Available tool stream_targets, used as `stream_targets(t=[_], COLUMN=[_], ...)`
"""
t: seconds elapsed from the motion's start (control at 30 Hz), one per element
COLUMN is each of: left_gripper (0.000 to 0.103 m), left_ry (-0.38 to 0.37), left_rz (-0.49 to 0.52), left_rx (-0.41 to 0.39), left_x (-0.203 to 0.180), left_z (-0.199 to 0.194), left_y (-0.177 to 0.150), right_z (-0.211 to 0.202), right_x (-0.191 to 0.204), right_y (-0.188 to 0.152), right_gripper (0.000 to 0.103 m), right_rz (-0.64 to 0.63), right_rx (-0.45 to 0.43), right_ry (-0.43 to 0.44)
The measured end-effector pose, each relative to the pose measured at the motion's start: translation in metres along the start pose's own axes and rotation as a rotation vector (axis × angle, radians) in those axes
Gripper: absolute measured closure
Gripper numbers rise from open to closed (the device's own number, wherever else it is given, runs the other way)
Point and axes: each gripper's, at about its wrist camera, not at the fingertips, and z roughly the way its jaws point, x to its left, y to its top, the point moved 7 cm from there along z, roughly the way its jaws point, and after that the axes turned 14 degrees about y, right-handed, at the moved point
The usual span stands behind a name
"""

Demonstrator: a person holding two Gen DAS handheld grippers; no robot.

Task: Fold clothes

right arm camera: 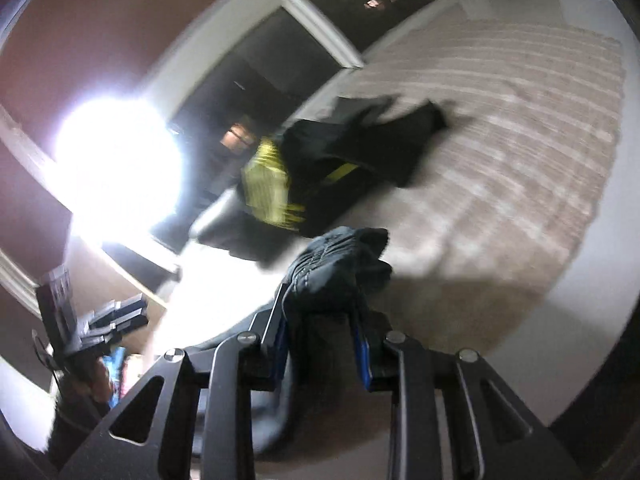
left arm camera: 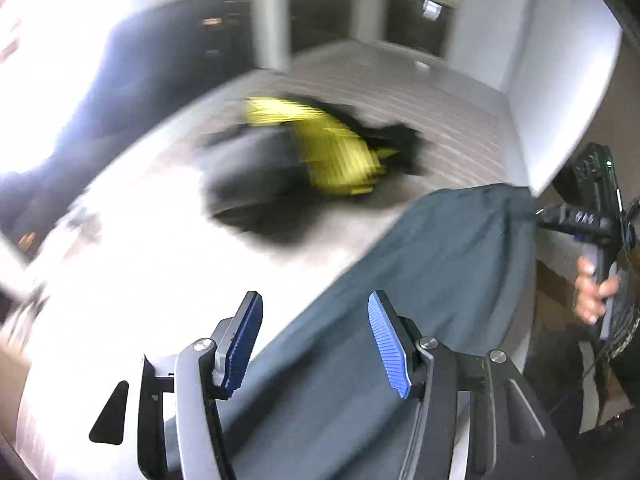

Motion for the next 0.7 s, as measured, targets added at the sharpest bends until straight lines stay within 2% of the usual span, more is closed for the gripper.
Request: stream_targets(t=[0.1,0.23,0.37,0.5,0.57,0.7], left_gripper=[0.050,0.049,0.049,0.049,0.049,0.049], left_ry=[0.136,0.250,0.318,0.361,0.364,0.358], left_rz=[-0.096,-0.199,-0.300,-0.375,-0.420,-0.478], left_rx=[-0.012,-0.018,-0.002,0.030,0.049,0.071], left_x=[0.085,0.166,0.230,0.275,0.295,0.317], left_z=[-0.050,-0.102,-0.146,-0.174,-0.181,-0.183], left_y=[-0.050,-0.121,-0.208,-0.289,-0.328,-0.378], right_z=[0.017,0.059,0.117,0.195,0.231,0.311], right_x=[0.057,0.153,0.256,0.348,0.380,0.436], right_y=[-0.004,-0.038,-0.102,-0.185,-0.231,-0.324], right_gripper=[0.077,0.077,0.077,0.077,0.077,0.076], right_rz=[-0.055,-0.204,-0.317,-0.416,-0.488,-0.621], right_rx=[0.002,0.063,0.151,0.262,0.304,0.391], right_ry=[0.070,0.111,0.172,0.202,0.194,0.180])
